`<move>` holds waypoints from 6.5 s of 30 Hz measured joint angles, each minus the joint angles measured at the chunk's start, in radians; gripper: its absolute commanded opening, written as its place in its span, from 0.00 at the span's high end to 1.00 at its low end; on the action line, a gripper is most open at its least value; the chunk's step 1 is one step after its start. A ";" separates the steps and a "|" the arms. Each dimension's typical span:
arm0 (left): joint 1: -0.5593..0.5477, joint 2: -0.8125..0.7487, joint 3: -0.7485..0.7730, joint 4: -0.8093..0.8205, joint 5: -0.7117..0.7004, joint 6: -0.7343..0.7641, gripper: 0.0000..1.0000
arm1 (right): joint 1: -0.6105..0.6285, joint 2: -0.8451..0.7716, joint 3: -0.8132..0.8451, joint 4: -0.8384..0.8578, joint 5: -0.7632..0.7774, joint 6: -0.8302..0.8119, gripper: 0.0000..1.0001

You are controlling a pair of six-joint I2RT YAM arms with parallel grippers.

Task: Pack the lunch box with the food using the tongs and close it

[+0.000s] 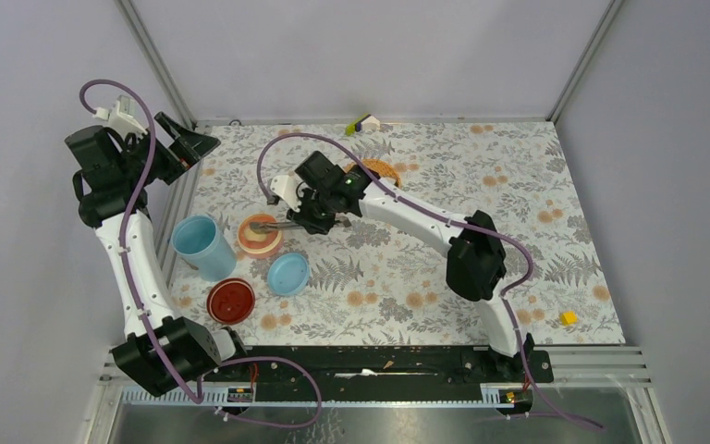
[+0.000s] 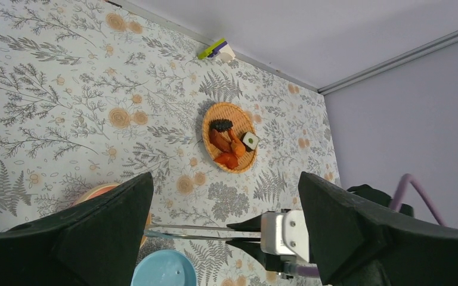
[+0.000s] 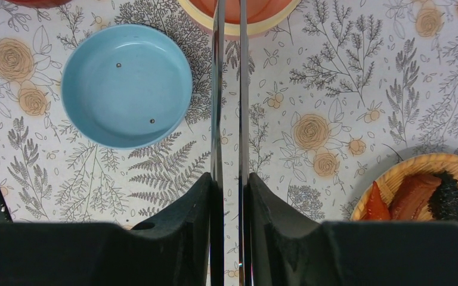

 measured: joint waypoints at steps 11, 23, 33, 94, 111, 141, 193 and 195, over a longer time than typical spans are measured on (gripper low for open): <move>0.011 0.000 0.000 0.009 0.013 -0.008 0.01 | 0.007 0.056 0.000 0.013 0.003 0.010 0.71; 0.017 -0.001 -0.005 0.017 0.023 -0.017 0.01 | 0.031 0.062 0.000 0.028 0.011 0.018 0.53; 0.019 -0.002 -0.019 0.031 0.031 -0.029 0.01 | 0.031 0.061 0.021 0.028 0.012 0.048 0.51; 0.023 -0.002 -0.052 0.114 0.080 -0.105 0.01 | -0.561 -0.328 -0.489 0.010 0.150 -0.153 0.48; 0.025 -0.002 -0.068 0.128 0.083 -0.107 0.01 | -0.561 -0.312 -0.473 0.004 0.195 -0.177 0.48; 0.026 -0.002 -0.068 0.143 0.091 -0.114 0.01 | -0.561 -0.260 -0.410 -0.012 0.195 -0.198 0.62; 0.041 -0.002 -0.101 0.173 0.098 -0.165 0.01 | -0.040 0.020 0.075 -0.062 -0.037 0.075 0.64; 0.041 -0.002 -0.101 0.173 0.099 -0.165 0.01 | -0.037 0.039 0.078 -0.060 -0.036 0.075 0.63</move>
